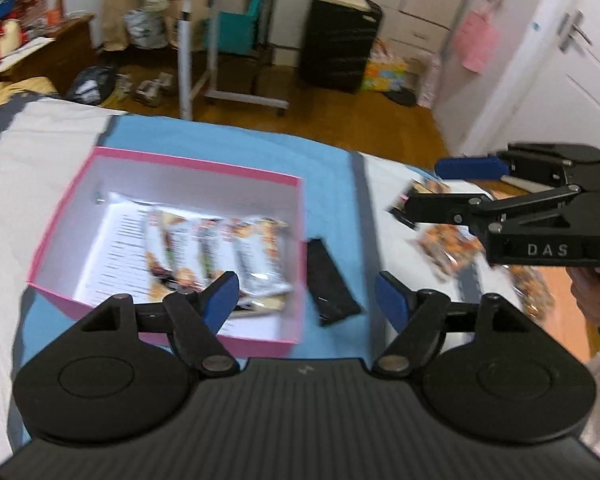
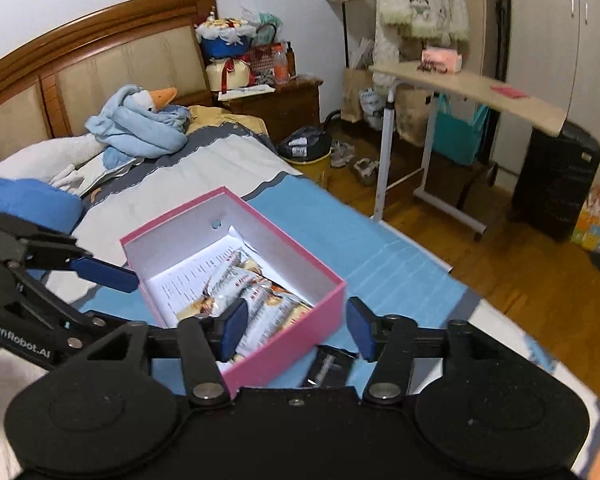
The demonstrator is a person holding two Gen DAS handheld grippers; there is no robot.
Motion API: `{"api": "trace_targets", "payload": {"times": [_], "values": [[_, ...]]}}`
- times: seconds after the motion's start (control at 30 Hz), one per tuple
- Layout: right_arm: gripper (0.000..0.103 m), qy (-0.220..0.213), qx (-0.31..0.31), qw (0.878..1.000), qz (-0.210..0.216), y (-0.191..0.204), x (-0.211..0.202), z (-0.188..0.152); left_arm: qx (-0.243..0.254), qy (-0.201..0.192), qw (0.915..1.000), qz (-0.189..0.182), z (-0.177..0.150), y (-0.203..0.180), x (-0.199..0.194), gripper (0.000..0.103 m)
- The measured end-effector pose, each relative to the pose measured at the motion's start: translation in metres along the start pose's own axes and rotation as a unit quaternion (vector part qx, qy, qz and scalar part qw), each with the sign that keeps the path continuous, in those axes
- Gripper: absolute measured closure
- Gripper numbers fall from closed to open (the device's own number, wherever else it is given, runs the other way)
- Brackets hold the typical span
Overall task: Organize snacks
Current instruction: 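Reach the left gripper down to the black wrapped bar on the bed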
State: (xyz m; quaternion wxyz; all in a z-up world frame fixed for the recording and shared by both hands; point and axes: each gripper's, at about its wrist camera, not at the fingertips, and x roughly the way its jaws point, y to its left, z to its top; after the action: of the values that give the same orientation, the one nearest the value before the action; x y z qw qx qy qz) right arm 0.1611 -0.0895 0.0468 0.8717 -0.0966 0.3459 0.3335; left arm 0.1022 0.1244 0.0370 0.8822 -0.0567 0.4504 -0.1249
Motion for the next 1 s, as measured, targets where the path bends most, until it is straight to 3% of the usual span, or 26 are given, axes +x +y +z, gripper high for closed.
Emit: {"api": "trace_targets", "payload": {"times": [0.23, 0.37, 0.43, 0.6, 0.77, 0.87, 1.0], "values": [[0.034, -0.019, -0.062, 0.998, -0.007, -0.024, -0.027, -0.043, 0.006, 0.026, 0.9993, -0.028, -0.007, -0.050, 0.021, 0.027], [0.026, -0.024, -0.070, 0.997, 0.007, -0.038, -0.020, -0.069, 0.001, 0.016, 0.9999, -0.003, -0.028, -0.071, 0.040, 0.027], [0.025, -0.013, -0.075, 0.997, 0.009, -0.043, -0.009, -0.081, -0.010, 0.023, 0.9996, -0.012, -0.036, -0.077, 0.053, 0.027], [0.024, 0.017, -0.105, 0.994, 0.021, -0.045, 0.011, -0.108, -0.051, 0.035, 0.9976, -0.030, -0.052, -0.076, 0.084, 0.027], [0.024, 0.032, -0.132, 0.991, 0.014, -0.050, 0.039, -0.128, -0.057, 0.054, 0.9969, -0.004, -0.060, -0.077, 0.123, 0.037], [0.025, 0.056, -0.140, 0.988, 0.020, -0.059, 0.054, -0.137, -0.069, 0.044, 0.9966, 0.011, -0.062, -0.070, 0.138, 0.040], [0.024, 0.066, -0.101, 0.992, 0.036, -0.079, 0.068, -0.147, -0.099, 0.042, 0.9942, 0.004, -0.063, -0.059, 0.156, 0.040]]}}
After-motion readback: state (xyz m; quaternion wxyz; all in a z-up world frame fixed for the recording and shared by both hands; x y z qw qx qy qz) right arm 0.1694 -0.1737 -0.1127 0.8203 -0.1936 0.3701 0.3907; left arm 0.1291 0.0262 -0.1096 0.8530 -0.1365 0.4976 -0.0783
